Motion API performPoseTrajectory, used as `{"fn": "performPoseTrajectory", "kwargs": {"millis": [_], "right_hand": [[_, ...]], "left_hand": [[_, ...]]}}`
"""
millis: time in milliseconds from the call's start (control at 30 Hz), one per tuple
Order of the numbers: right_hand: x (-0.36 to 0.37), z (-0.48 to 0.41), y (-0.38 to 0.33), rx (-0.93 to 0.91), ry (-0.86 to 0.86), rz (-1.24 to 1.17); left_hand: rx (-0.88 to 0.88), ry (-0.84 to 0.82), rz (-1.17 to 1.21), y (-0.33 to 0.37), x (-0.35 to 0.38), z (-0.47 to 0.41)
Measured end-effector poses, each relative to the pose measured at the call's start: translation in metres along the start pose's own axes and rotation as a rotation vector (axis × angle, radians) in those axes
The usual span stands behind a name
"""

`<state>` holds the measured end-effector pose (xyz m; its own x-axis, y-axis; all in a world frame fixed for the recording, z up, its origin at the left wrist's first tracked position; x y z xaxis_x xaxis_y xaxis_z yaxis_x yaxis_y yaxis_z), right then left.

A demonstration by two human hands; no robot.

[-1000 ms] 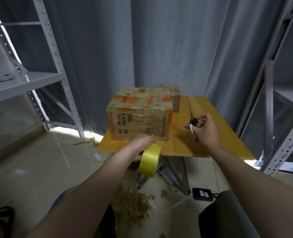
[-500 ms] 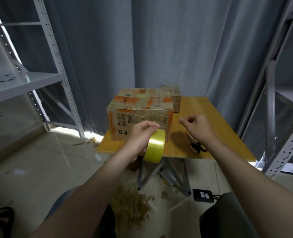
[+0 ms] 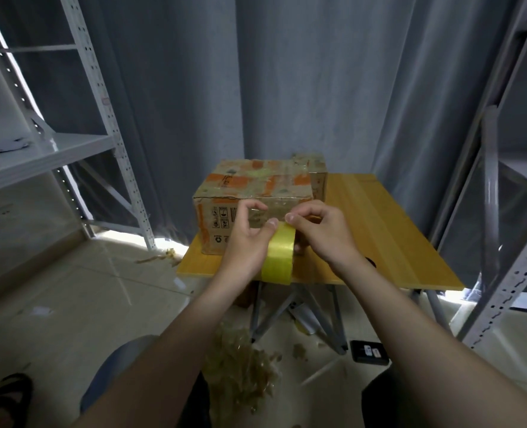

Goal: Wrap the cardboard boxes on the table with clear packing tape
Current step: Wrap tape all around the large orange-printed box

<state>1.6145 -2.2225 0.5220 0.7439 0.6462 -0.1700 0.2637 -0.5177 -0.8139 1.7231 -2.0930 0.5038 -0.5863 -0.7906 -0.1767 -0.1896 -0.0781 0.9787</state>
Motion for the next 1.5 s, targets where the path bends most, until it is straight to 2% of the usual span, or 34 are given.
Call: {"fn": "performPoseTrajectory", "kwargs": {"millis": [267, 500, 667, 767, 833, 900, 1000, 1167, 1267, 1333, 1367, 1433, 1500], "right_hand": [[-0.019, -0.001, -0.007, -0.197, 0.052, 0.036], [-0.044, 0.0, -0.019, -0.272, 0.099, 0.247], [-0.089, -0.002, -0.014, -0.069, 0.198, 0.524], [-0.122, -0.009, 0.002, 0.087, 0.349, 0.367], [-0.144, -0.015, 0.023, 0.195, 0.498, 0.188], [-0.161, -0.025, 0.038, 0.214, 0.553, 0.18], [-0.171, -0.043, 0.062, 0.188, 0.454, 0.354], [-0.155, -0.04, 0.125, 0.332, 0.075, 0.751], [-0.137, -0.034, 0.142, 0.348, -0.066, 0.959], [-0.124, -0.043, 0.126, 0.293, -0.036, 1.08], [-0.113, -0.052, 0.113, 0.237, -0.012, 1.053], [-0.084, -0.072, 0.092, 0.18, 0.013, 0.722], [-0.049, -0.086, 0.082, 0.235, 0.0, 0.339]], "left_hand": [[-0.002, -0.071, 0.038, 0.008, 0.021, 0.002], [-0.011, -0.13, 0.005, 0.019, 0.053, -0.001], [0.039, -0.15, 0.102, 0.043, 0.091, -0.01], [0.057, -0.146, 0.15, 0.054, 0.125, -0.024], [0.045, -0.178, 0.055, 0.06, 0.153, -0.038], [0.041, -0.237, -0.089, 0.063, 0.175, -0.052], [0.111, -0.244, -0.372, 0.069, 0.179, -0.071], [0.187, -0.127, -0.408, 0.084, 0.121, -0.099], [0.234, 0.038, -0.504, 0.09, 0.071, -0.115], [0.175, 0.176, -0.652, 0.086, 0.035, -0.133], [0.086, 0.242, -0.752, 0.078, 0.014, -0.144], [-0.212, 0.292, -0.914, 0.048, -0.03, -0.161], [-0.453, 0.212, -0.913, 0.017, -0.058, -0.161]]}}
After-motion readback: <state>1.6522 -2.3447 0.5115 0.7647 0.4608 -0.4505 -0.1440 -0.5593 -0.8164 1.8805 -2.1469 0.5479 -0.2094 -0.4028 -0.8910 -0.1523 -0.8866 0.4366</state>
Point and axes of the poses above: each hand's wrist, its own z-axis away from the middle knuckle, its own x-axis out of the palm, y = z × x, the point moved 10 cm from there along -z, towards the middle knuckle, and after that the axes turned 13 degrees about -x, right-handed, at the moved point
